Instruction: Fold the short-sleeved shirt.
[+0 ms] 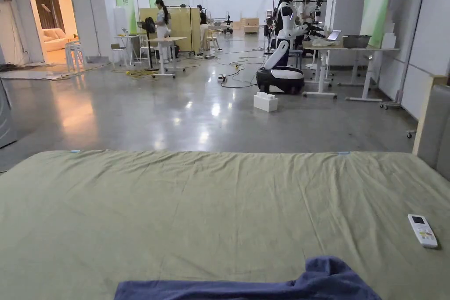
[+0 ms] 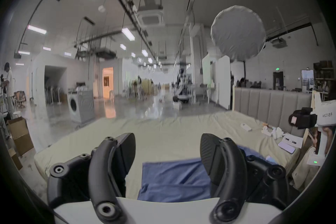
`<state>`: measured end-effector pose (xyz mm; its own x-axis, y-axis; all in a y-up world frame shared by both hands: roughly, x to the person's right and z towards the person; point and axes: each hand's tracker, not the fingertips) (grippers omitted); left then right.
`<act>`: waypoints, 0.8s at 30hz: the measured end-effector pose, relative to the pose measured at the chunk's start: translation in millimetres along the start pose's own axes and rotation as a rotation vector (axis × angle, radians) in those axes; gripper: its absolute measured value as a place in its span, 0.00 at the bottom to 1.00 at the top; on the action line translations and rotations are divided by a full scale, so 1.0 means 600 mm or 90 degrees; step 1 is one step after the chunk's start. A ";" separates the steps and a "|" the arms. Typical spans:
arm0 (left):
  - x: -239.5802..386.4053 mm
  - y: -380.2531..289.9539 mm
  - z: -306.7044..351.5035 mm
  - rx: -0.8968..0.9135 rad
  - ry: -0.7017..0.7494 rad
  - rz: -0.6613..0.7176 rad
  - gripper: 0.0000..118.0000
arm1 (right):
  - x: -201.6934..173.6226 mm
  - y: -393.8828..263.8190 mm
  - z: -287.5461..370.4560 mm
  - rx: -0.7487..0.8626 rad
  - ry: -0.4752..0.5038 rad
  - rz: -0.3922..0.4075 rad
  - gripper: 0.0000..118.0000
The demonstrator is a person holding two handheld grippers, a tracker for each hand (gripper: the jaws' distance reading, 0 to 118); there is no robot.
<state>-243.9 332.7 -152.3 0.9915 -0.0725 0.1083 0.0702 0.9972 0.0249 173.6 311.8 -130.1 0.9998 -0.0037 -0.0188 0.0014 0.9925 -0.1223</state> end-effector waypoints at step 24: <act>-0.029 -0.036 -0.088 -0.157 -0.061 0.094 0.00 | -0.020 -0.031 -0.048 -0.068 -0.001 -0.054 0.01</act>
<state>-256.7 313.2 -207.2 0.9790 0.0832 0.1860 -0.0372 0.9705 -0.2382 160.8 289.7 -156.0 0.9962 -0.0874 -0.0018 0.0847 0.9700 -0.2280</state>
